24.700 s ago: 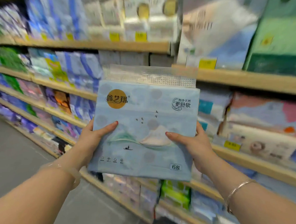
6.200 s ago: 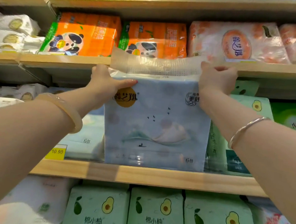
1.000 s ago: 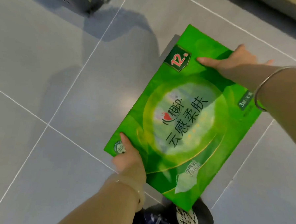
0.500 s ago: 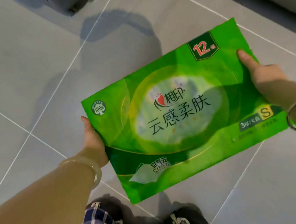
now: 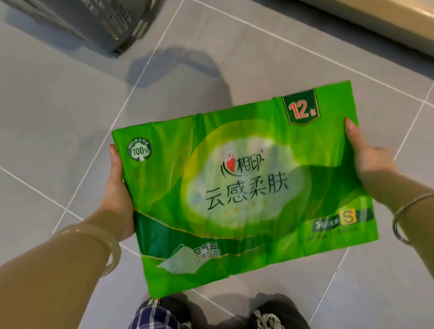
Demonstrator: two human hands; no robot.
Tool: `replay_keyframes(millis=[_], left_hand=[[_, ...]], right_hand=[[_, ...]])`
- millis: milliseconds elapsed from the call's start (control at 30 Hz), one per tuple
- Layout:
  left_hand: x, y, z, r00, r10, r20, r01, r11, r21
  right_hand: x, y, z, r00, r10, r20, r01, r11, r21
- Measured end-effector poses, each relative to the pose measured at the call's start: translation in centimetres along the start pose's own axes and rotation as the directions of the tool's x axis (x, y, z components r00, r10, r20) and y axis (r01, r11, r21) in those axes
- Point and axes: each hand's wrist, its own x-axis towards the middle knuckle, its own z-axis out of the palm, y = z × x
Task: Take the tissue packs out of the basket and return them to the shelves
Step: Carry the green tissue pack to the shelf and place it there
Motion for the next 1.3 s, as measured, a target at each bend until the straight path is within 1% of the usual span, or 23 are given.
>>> replay_keyframes(millis=[33,100,167,267,433,500,533,633,767,867,967,1067,1167,1233,1300], left_hand=[[0.0,0.7,-0.1,1.000,0.019,0.008,-0.020,0.999,0.029],[0.2,1.8,-0.2,0.999,0.039,0.026,-0.041,0.994,0.099],[0.9,2.3,-0.2,0.998,0.039,0.048,-0.046,0.986,0.159],[2.3,1.9,-0.8,0.995,0.048,0.082,-0.062,0.982,0.179],[3.2,0.4,-2.1,0.996,0.054,0.072,-0.062,0.992,0.112],[3.3,0.0,-2.7,0.996,0.060,0.064,-0.064,0.995,0.075],[3.1,-0.1,-2.8,0.996,0.056,0.065,-0.060,0.996,0.065],[2.1,1.0,-2.4,0.996,0.044,0.078,-0.049,0.996,0.070],[-0.8,4.2,-1.5,0.993,0.066,0.099,-0.076,0.992,0.105],[-4.6,7.4,-0.6,0.989,0.082,0.122,-0.095,0.990,0.105],[-9.2,11.7,0.8,0.984,0.084,0.156,-0.101,0.989,0.108],[-14.6,17.2,2.2,0.967,0.129,0.220,-0.154,0.983,0.100],[-20.9,24.1,3.8,0.925,0.236,0.299,-0.267,0.962,0.065],[-25.9,29.2,4.6,0.890,0.326,0.318,-0.349,0.937,0.019],[-30.2,33.5,4.9,0.856,0.390,0.341,-0.402,0.915,-0.036]], right_hand=[[0.0,0.9,0.2,0.999,0.044,0.022,-0.045,0.996,0.081],[0.0,2.1,0.8,0.986,0.109,0.129,-0.135,0.968,0.212],[0.5,3.1,1.2,0.964,0.116,0.238,-0.195,0.920,0.340],[1.3,4.2,1.6,0.943,0.076,0.323,-0.214,0.884,0.416],[3.3,5.9,2.1,0.946,0.093,0.309,-0.252,0.812,0.526],[3.5,6.0,1.9,0.939,0.071,0.338,-0.264,0.779,0.569],[3.4,5.7,1.7,0.931,0.058,0.361,-0.273,0.767,0.581],[2.1,4.1,1.5,0.909,-0.050,0.413,-0.265,0.697,0.667],[-1.5,1.9,-1.5,0.881,-0.086,0.465,-0.266,0.724,0.637],[-5.1,-0.6,-5.5,0.878,-0.111,0.465,-0.237,0.744,0.625],[-9.4,-4.3,-10.6,0.879,-0.139,0.457,-0.182,0.787,0.589],[-14.1,-8.6,-16.6,0.908,-0.153,0.390,-0.103,0.820,0.563],[-19.5,-14.0,-22.6,0.939,-0.223,0.260,0.013,0.781,0.624],[-23.5,-18.1,-26.9,0.942,-0.292,0.165,0.100,0.715,0.691],[-26.9,-21.5,-30.4,0.947,-0.315,0.054,0.176,0.656,0.734]])
